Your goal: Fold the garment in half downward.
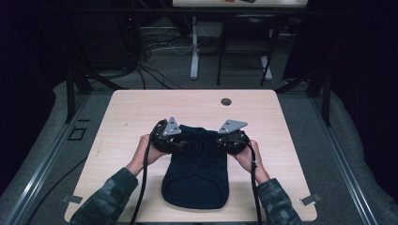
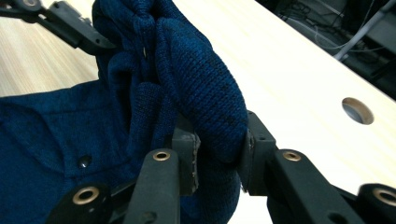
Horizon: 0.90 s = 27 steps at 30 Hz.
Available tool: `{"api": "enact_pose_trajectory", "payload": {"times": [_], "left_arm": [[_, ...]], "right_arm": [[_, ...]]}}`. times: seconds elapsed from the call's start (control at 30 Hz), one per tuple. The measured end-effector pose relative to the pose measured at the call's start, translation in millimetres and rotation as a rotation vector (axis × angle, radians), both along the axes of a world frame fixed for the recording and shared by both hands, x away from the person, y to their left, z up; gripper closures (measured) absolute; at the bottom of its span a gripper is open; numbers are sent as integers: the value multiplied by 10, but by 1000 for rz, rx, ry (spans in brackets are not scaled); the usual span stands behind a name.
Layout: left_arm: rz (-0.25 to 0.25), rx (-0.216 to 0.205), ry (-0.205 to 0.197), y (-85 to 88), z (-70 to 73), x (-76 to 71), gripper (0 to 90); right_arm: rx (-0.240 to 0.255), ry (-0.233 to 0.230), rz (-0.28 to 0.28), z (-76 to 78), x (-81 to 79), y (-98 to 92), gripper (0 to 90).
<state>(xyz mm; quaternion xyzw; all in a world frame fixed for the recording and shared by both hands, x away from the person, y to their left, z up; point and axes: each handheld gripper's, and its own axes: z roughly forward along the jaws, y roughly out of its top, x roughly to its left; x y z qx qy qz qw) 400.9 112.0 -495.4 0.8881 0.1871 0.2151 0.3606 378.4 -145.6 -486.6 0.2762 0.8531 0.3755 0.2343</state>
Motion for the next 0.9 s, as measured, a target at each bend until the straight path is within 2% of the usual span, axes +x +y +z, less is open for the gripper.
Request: {"api": "enact_pose_trajectory", "payload": {"times": [0.07,0.17,0.23,0.33,0.37,0.43,0.7,0.73,0.9], "left_arm": [[-2,14,-11,-2,-11,-24,479],[-9,0,-13,17,-16,-59,568],[-18,-12,-13,34,-20,-84,596],[-25,-23,-18,50,-29,-114,624],[-26,-24,-24,53,-38,-131,634],[-26,-30,-28,58,-47,-160,641],[-22,-17,-54,47,-83,-275,664],[-21,-20,-44,52,-90,-299,665],[-27,-33,-46,66,-118,-366,666]], "right_arm": [[-7,-10,7,-4,-34,11,711],[-7,-16,13,-9,-67,5,707],[4,-12,17,-14,-87,-6,701],[3,-7,10,-20,-103,-12,690],[12,15,15,-25,-117,-23,680],[12,13,16,-26,-127,-24,678],[9,44,41,-40,-203,-35,660],[11,48,43,-46,-220,-42,659],[12,66,51,-74,-264,-53,658]]}}
